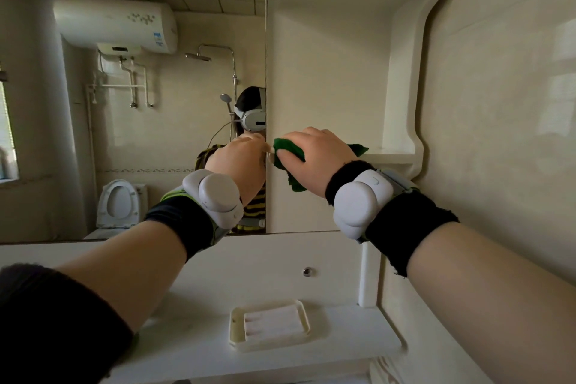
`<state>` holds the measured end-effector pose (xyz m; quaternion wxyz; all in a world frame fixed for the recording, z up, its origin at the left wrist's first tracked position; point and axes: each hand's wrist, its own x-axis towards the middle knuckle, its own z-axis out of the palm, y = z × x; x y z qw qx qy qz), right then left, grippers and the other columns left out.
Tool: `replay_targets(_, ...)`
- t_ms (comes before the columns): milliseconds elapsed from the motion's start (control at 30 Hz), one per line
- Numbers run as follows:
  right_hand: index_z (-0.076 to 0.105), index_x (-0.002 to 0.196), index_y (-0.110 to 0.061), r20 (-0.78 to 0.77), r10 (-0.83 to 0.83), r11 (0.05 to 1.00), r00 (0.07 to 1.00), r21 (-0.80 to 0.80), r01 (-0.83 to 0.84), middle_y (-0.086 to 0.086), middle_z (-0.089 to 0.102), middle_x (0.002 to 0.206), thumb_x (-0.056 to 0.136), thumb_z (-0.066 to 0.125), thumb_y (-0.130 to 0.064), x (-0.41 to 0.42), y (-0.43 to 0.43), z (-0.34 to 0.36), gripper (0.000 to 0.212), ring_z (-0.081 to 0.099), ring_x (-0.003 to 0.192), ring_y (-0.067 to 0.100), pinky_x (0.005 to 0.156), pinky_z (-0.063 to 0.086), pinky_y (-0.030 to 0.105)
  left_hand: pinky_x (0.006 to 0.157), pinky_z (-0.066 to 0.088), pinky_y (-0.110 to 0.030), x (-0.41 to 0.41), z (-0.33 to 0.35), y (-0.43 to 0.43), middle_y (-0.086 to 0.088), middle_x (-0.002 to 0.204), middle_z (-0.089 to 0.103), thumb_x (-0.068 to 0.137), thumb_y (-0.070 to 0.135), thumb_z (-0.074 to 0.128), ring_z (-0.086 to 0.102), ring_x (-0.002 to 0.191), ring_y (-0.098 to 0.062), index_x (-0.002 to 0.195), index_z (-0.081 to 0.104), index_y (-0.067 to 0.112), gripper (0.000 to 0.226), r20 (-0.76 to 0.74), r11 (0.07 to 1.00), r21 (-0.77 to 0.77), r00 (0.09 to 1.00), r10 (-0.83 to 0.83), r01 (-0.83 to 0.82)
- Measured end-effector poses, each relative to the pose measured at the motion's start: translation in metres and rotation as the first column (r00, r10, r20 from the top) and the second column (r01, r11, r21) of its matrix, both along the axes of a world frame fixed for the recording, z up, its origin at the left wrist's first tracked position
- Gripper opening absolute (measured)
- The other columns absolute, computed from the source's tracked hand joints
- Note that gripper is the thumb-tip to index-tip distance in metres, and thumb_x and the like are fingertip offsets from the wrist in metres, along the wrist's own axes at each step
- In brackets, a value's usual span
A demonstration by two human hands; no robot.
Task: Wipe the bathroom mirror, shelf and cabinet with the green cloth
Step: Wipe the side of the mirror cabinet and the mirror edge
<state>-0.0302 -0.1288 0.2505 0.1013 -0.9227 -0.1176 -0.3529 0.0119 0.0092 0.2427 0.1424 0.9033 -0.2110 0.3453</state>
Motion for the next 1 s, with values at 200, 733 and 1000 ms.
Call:
replay_targets(200,0.057,0.090,-0.028,-0.201,0.086,0.983,0.976,0.174,-0.050,0.001,0.042,0.102,0.093,0.035,-0.033,0.008,-0.001,0.019,0.023,0.043,0.107,0.025,0.094,0.038,0.041,0.091,0.040,-0.029,0.001,0.009,0.003,-0.004,0.131,0.052,0.094,0.008,0.039,0.050,0.116,-0.022,0.123,0.058,0.019,0.036,-0.006,0.999,0.040,1.000,0.022,-0.022)
replay_targets(733,0.061,0.078,-0.031,-0.256,0.199,0.919,0.946,0.385,-0.089,0.001,0.065,0.090,0.083,0.065,-0.029,0.015,-0.002,0.045,0.006,0.061,0.087,0.023,0.075,0.049,0.029,0.087,0.036,-0.024,0.004,0.039,-0.006,-0.008,0.121,0.058,0.096,0.013,0.039,0.053,0.110,-0.021,0.120,0.060,0.010,0.032,-0.100,0.997,0.069,0.995,-0.013,0.020)
replay_targets(1000,0.070,0.094,-0.031,-0.184,0.017,0.959,0.983,0.281,0.036,-0.003,0.065,0.105,0.085,0.058,-0.032,0.028,0.003,0.044,0.014,0.055,0.096,0.021,0.081,0.045,0.029,0.089,0.046,-0.033,0.007,0.041,-0.008,-0.009,0.114,0.061,0.095,0.014,0.039,0.057,0.103,-0.025,0.118,0.060,0.011,0.031,-0.047,0.990,0.139,0.999,-0.011,0.017)
